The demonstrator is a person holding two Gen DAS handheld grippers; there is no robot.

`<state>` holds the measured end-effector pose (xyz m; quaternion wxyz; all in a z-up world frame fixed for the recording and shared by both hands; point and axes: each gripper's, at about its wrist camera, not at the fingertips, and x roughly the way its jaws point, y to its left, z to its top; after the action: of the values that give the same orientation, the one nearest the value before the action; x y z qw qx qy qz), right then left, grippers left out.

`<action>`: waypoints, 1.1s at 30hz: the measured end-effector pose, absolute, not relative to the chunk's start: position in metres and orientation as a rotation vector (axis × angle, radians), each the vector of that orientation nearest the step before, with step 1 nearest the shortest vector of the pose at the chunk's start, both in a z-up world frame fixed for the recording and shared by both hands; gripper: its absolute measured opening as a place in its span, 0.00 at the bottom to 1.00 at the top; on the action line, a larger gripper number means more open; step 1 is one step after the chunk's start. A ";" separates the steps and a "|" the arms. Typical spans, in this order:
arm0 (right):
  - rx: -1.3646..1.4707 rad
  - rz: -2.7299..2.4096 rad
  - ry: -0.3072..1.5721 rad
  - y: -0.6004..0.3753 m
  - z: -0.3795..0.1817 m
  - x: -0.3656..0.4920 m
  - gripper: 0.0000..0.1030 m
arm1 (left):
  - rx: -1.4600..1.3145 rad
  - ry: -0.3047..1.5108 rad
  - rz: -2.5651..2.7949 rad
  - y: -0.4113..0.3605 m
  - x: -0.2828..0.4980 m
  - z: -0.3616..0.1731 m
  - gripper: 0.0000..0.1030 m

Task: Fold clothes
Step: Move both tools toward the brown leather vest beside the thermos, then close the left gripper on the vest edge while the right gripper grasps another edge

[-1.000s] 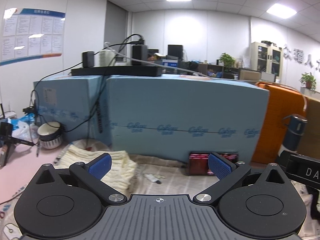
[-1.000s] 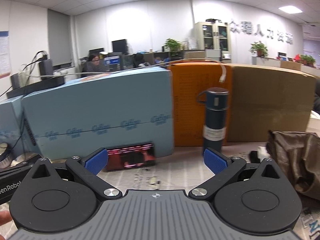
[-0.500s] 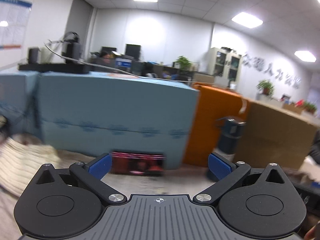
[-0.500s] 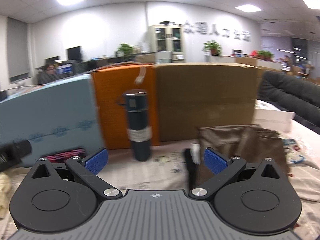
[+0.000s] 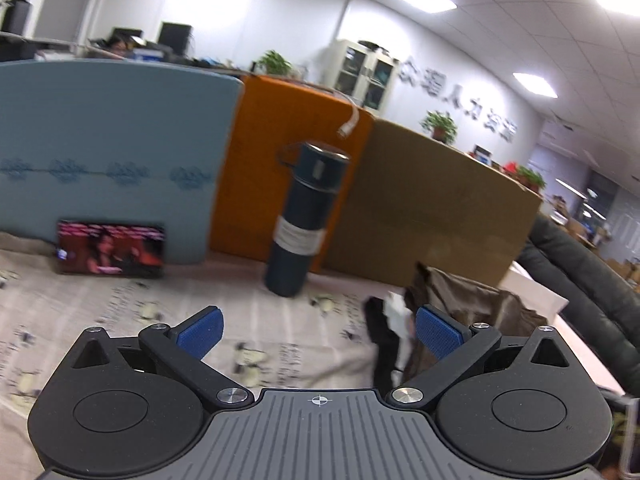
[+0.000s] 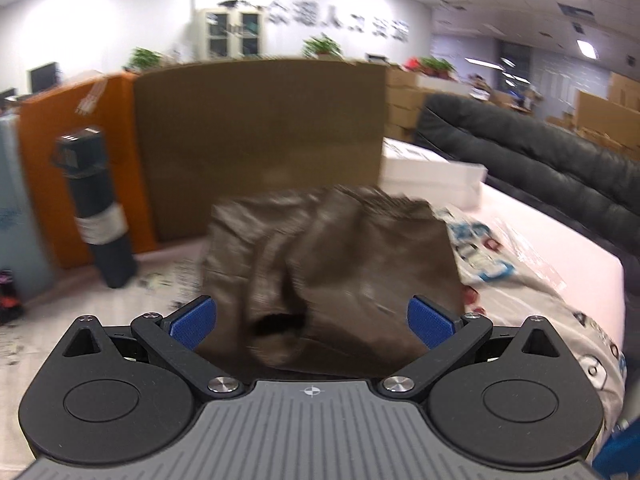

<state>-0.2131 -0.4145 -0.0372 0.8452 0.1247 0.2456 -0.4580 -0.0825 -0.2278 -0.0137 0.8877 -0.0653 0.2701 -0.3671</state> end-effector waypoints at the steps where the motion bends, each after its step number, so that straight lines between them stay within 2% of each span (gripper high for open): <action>1: 0.269 -0.986 0.526 -0.421 -0.043 -0.213 1.00 | -0.135 0.563 -0.776 -0.233 -0.081 -0.015 1.00; 9: 0.294 -1.046 0.598 -0.454 -0.074 -0.196 1.00 | -0.120 0.562 -0.821 -0.261 -0.074 -0.020 1.00; 16: 0.202 -1.215 0.647 -0.469 -0.085 -0.199 0.99 | -0.065 0.580 -0.890 -0.293 -0.061 -0.035 0.99; 21: 0.196 -1.268 0.609 -0.487 -0.080 -0.218 0.98 | 0.023 0.549 -1.050 -0.338 -0.057 -0.043 0.99; 24: 0.160 -1.295 0.581 -0.496 -0.075 -0.230 0.97 | 0.076 0.554 -1.117 -0.369 -0.054 -0.051 0.94; 26: 0.146 -1.298 0.573 -0.503 -0.074 -0.237 0.94 | 0.085 0.590 -1.152 -0.388 -0.049 -0.057 0.90; 28: 0.137 -1.316 0.573 -0.510 -0.073 -0.244 0.84 | 0.088 0.636 -1.187 -0.404 -0.046 -0.063 0.89; 29: 0.140 -1.318 0.575 -0.514 -0.072 -0.247 0.82 | 0.091 0.658 -1.206 -0.412 -0.044 -0.066 0.84; 32: 0.149 -1.292 0.585 -0.524 -0.073 -0.256 0.66 | 0.088 0.652 -1.244 -0.422 -0.048 -0.065 0.76; 33: 0.150 -1.278 0.589 -0.528 -0.074 -0.258 0.55 | 0.063 0.651 -1.262 -0.421 -0.049 -0.063 0.76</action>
<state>-0.2584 -0.5277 -0.0742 0.7598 0.0689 0.2706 -0.5871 -0.0494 -0.4208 -0.0630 0.7577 0.0291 0.2990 -0.5793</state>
